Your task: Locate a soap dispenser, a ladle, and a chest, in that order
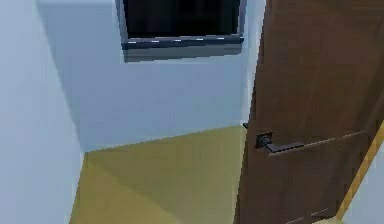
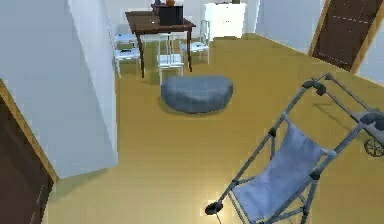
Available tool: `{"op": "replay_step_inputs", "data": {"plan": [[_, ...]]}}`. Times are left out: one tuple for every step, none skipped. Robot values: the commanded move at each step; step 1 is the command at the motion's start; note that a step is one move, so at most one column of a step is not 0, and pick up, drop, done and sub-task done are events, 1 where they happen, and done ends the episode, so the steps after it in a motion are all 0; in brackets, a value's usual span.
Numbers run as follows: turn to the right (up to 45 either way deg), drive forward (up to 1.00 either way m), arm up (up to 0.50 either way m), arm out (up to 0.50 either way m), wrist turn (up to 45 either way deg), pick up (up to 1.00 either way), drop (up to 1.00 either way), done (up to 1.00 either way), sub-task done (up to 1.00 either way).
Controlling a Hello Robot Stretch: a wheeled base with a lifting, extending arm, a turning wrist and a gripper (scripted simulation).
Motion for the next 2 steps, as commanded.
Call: {"op": "replay_step_inputs", "data": {"plan": [[0.0,1.0,0.0,0.0,0.0,0.0,0.0,0.0,0.0],[-21.0,0.0,0.0,0.0,0.0,0.0,0.0,0.0,0.0]]}}
